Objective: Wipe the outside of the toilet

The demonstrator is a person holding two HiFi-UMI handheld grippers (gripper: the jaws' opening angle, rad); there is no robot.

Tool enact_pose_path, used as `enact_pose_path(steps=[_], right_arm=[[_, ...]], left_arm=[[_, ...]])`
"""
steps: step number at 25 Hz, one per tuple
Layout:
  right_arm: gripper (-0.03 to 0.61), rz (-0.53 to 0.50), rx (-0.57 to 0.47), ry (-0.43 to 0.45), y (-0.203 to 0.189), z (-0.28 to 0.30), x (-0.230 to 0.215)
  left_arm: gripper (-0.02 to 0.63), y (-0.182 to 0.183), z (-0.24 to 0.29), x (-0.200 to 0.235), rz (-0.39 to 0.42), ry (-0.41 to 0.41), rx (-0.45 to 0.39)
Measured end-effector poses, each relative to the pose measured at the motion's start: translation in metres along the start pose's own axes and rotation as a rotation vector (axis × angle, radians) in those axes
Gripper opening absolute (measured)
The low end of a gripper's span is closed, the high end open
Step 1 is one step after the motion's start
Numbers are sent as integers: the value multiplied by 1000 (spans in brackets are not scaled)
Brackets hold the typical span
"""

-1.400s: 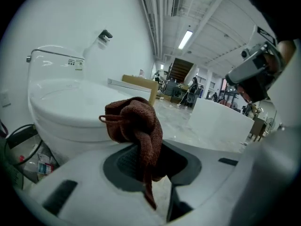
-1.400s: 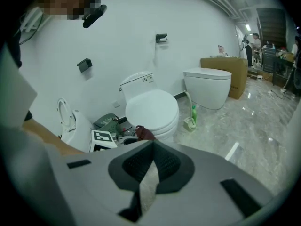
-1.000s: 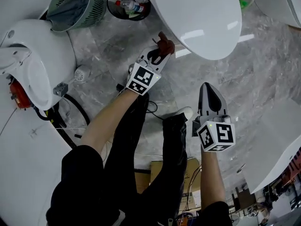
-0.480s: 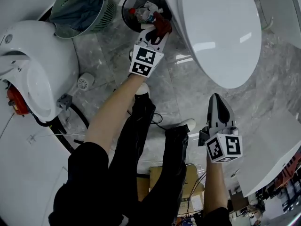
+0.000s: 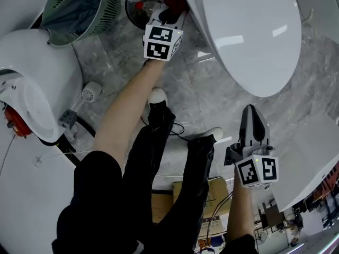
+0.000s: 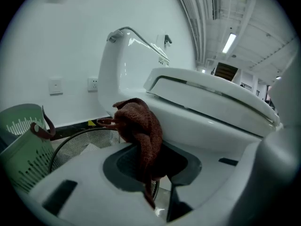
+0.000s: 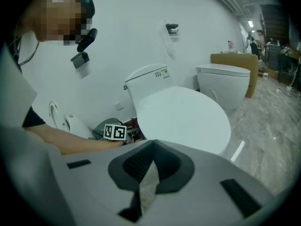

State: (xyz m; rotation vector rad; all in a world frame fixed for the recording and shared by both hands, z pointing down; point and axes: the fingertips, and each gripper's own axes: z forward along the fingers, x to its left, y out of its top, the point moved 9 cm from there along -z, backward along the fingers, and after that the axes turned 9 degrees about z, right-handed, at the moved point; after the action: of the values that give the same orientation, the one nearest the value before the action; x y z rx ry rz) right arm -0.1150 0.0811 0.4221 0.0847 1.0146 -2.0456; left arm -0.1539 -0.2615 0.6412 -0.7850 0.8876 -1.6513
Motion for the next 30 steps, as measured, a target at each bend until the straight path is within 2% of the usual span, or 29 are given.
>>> enact_pose_path(steps=[11,30], right_arm=[[3,22,-25,-3,-27,-25,-32],[3,73,-33,47,-54,-81,-93]], left_arm=[[89,-6,-12,-33,19,30,2],[89,-29,-55,-153,97,3,83]])
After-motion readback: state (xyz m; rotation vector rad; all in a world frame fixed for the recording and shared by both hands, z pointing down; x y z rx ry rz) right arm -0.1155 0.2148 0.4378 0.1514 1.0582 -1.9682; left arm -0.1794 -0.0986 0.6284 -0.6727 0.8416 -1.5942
